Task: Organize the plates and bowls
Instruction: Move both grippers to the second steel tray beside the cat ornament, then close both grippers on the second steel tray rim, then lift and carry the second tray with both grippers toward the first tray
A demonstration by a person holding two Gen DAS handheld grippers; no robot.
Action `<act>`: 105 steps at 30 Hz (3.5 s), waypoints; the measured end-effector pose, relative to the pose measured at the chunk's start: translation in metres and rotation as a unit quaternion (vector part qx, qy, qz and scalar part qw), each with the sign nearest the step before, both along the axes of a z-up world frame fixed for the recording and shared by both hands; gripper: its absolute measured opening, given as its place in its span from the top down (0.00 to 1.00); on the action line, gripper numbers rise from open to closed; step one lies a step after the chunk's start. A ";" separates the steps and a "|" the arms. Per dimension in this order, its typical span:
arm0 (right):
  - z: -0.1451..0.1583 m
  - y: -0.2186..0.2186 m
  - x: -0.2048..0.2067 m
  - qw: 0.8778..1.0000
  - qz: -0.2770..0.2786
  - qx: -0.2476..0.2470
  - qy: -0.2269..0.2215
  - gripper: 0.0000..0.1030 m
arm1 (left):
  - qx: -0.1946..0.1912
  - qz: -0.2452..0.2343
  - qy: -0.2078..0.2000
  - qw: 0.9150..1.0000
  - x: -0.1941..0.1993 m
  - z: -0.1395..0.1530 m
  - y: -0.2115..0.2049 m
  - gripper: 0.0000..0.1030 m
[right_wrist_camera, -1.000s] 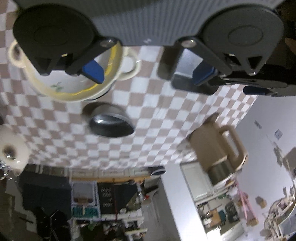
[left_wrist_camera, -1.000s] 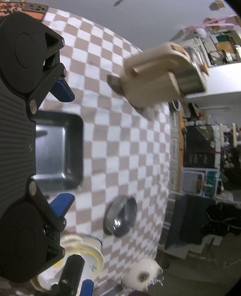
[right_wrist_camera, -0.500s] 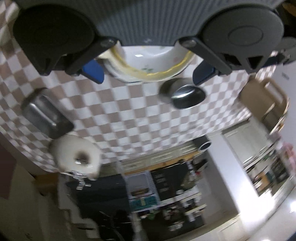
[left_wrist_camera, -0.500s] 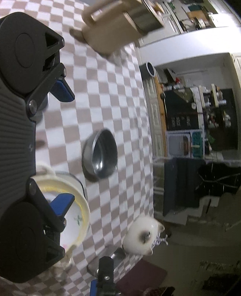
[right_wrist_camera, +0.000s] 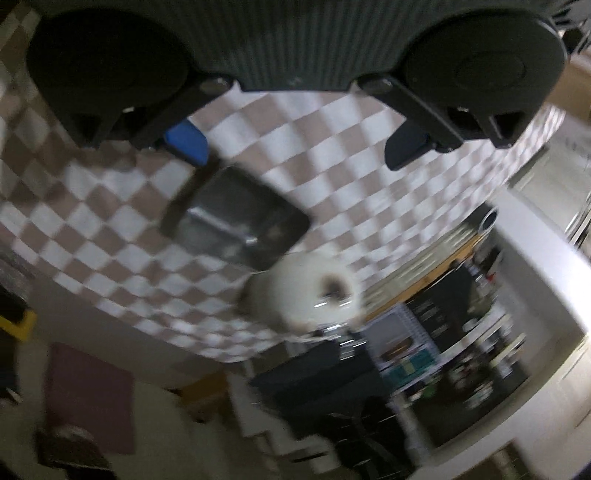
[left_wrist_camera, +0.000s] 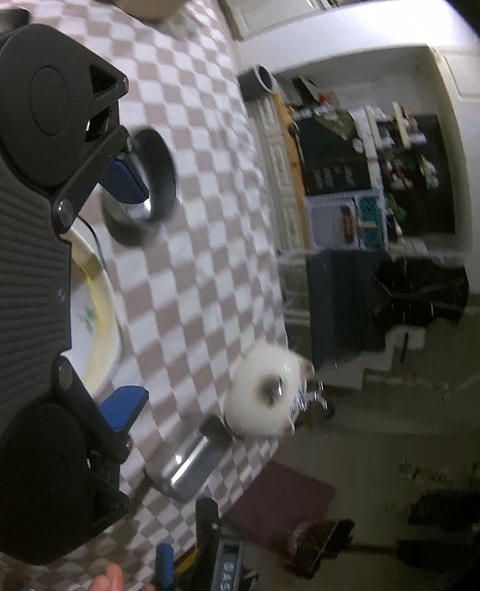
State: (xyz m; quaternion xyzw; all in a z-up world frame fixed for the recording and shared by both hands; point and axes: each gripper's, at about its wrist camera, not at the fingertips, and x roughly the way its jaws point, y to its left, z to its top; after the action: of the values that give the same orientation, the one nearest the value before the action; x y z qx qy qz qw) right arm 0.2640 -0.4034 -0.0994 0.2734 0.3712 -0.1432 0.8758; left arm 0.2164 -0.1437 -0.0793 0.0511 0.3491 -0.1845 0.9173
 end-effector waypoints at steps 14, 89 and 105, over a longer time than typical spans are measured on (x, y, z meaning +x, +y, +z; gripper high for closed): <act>-0.045 -0.070 0.009 0.985 -0.122 0.124 0.012 0.27 | 0.023 -0.120 -0.026 0.992 0.063 -0.001 -0.120 0.02; -0.071 -0.075 0.046 0.993 -0.078 0.047 0.080 0.95 | 0.018 -0.144 0.129 0.981 0.119 -0.074 -0.183 0.93; -0.005 -0.020 0.018 1.000 0.011 0.014 -0.001 0.96 | -0.045 -0.091 0.071 0.992 0.075 0.002 -0.093 0.96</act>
State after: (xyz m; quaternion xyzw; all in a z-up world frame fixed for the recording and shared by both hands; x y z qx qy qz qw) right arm 0.2821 -0.4229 -0.1046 0.2815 0.3751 -0.1286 0.8738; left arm 0.2913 -0.2371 -0.0770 0.0280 0.3987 -0.2857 0.8710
